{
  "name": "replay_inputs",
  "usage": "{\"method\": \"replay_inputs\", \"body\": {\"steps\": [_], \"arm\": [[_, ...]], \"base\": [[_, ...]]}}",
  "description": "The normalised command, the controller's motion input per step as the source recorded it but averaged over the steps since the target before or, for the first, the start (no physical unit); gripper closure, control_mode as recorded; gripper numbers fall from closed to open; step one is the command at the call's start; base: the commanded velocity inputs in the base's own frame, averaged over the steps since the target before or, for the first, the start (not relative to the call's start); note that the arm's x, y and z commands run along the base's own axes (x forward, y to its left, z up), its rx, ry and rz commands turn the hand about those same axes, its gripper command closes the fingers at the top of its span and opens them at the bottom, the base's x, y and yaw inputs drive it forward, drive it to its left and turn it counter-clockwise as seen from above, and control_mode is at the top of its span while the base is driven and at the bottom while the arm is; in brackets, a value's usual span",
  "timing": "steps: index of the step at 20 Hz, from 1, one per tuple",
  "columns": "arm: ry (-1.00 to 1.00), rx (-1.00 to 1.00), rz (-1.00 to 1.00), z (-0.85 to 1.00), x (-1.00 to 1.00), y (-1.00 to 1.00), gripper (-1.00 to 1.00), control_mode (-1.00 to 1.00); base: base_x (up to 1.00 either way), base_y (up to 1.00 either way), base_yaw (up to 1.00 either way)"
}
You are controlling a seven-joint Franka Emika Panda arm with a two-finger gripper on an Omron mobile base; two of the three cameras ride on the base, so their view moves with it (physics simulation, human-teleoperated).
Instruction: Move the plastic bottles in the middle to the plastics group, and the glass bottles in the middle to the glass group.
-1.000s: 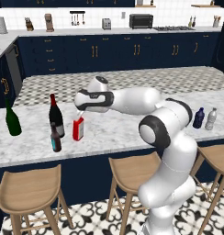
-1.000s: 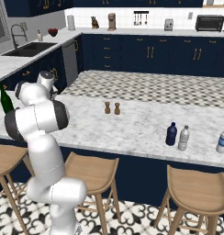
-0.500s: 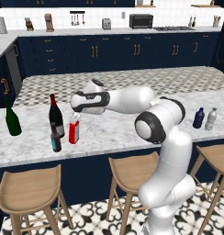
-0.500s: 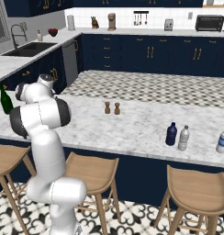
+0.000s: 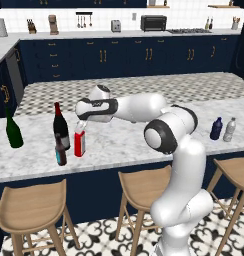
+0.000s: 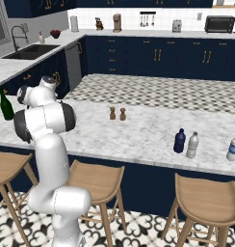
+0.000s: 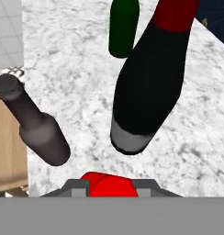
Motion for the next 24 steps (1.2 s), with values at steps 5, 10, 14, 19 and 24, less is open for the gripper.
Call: {"method": "replay_inputs", "body": {"steps": [5,10,14,19,24], "arm": [[0.0,0.0,0.0,-0.05,-0.06,0.04,-1.0,-1.0],[0.0,0.0,0.0,0.39,-0.03,-0.02,-1.0,-1.0],[0.0,0.0,0.0,0.54,-0.17,-0.25,-1.0,-1.0],[0.0,0.02,-0.01,0.32,-0.45,-0.81,-1.0,-1.0],[0.03,0.0,-0.11,0.04,-0.59,-0.95,-1.0,-1.0]], "base": [[0.0,0.0,0.0],[0.0,0.0,0.0],[0.0,0.0,0.0],[0.0,0.0,0.0],[0.0,0.0,0.0]]}}
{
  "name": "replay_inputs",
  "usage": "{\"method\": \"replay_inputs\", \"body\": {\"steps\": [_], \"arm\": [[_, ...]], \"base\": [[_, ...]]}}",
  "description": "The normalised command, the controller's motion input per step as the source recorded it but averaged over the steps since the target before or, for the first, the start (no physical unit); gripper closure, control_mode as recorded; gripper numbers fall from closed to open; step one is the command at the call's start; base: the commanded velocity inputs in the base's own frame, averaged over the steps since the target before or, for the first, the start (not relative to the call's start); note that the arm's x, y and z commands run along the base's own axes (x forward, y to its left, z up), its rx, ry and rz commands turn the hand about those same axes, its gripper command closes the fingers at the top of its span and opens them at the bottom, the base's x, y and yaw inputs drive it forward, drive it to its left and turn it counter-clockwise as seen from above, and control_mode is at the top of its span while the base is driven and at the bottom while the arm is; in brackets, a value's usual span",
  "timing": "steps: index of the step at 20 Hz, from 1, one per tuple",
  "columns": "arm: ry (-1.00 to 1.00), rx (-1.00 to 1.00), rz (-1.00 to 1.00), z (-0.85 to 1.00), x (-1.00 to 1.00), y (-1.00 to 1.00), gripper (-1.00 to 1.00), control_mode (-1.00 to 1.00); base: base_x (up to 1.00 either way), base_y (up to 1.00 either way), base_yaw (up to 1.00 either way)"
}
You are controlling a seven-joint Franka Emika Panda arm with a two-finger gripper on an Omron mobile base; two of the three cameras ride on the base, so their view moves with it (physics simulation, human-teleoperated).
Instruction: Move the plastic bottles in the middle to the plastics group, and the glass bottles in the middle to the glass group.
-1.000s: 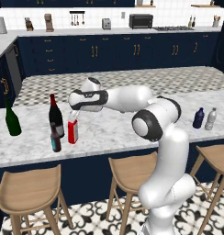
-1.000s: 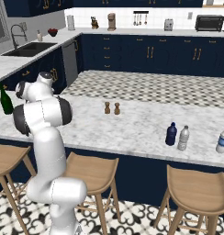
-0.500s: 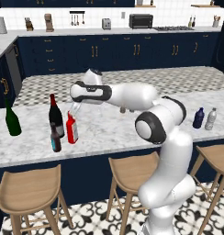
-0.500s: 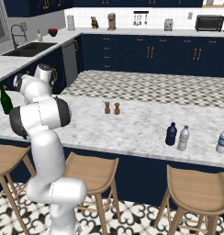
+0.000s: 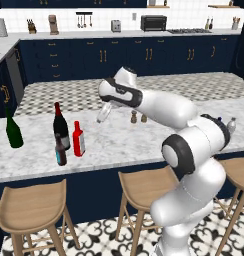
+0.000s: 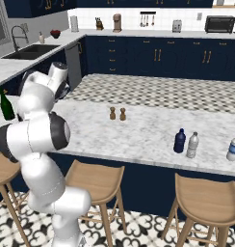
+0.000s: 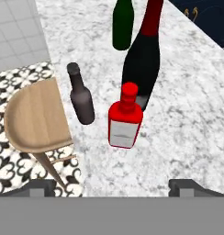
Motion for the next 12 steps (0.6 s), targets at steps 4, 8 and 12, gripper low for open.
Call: {"method": "replay_inputs", "body": {"steps": [4,8,12], "arm": [[0.0,0.0,-0.14,0.0,-0.7,-0.87,-1.0,-1.0],[0.0,-0.05,-0.19,0.0,-0.83,-0.68,-1.0,-1.0],[0.0,-0.05,-0.26,0.0,-0.86,-0.52,-1.0,-1.0]], "base": [[0.0,0.0,0.0],[0.0,0.0,0.0],[0.0,0.0,0.0]]}}
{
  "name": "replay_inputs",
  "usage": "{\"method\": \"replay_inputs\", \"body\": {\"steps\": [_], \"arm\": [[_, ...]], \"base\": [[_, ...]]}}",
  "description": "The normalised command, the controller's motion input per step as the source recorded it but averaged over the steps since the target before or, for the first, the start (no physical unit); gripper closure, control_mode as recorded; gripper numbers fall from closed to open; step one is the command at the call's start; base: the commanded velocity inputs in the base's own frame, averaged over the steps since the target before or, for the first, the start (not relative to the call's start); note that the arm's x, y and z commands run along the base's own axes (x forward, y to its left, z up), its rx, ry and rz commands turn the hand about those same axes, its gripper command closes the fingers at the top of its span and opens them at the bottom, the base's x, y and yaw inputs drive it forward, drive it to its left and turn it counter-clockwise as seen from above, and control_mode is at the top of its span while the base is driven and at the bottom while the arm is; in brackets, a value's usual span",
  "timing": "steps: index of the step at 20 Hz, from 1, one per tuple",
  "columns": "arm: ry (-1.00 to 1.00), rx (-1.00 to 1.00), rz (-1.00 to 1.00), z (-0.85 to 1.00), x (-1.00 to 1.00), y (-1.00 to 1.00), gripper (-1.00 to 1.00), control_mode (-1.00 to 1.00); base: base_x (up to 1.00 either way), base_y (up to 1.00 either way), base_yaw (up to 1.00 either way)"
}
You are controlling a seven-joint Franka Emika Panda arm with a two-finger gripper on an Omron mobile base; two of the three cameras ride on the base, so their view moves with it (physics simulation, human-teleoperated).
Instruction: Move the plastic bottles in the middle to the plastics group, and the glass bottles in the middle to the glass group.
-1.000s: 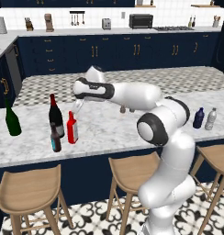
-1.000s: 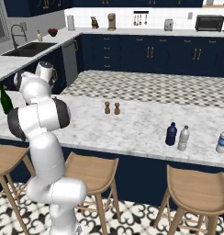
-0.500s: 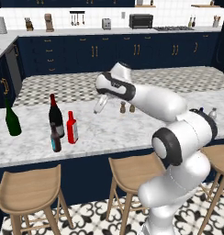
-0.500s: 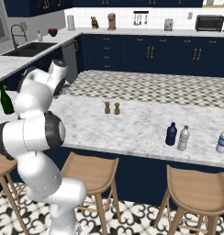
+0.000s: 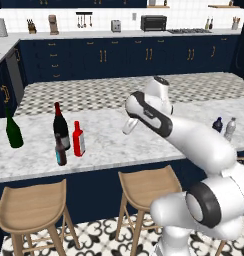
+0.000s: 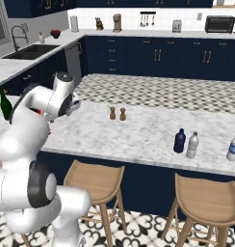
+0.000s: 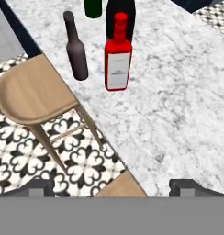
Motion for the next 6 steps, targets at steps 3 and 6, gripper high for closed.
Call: {"method": "replay_inputs", "body": {"steps": [3,6], "arm": [[0.0,-0.03,-0.27,0.01,-0.89,-0.48,-1.0,-1.0],[0.0,-0.03,-0.31,0.02,-0.88,-0.41,-1.0,-1.0]], "base": [[0.0,0.0,0.0],[0.0,0.0,0.0]]}}
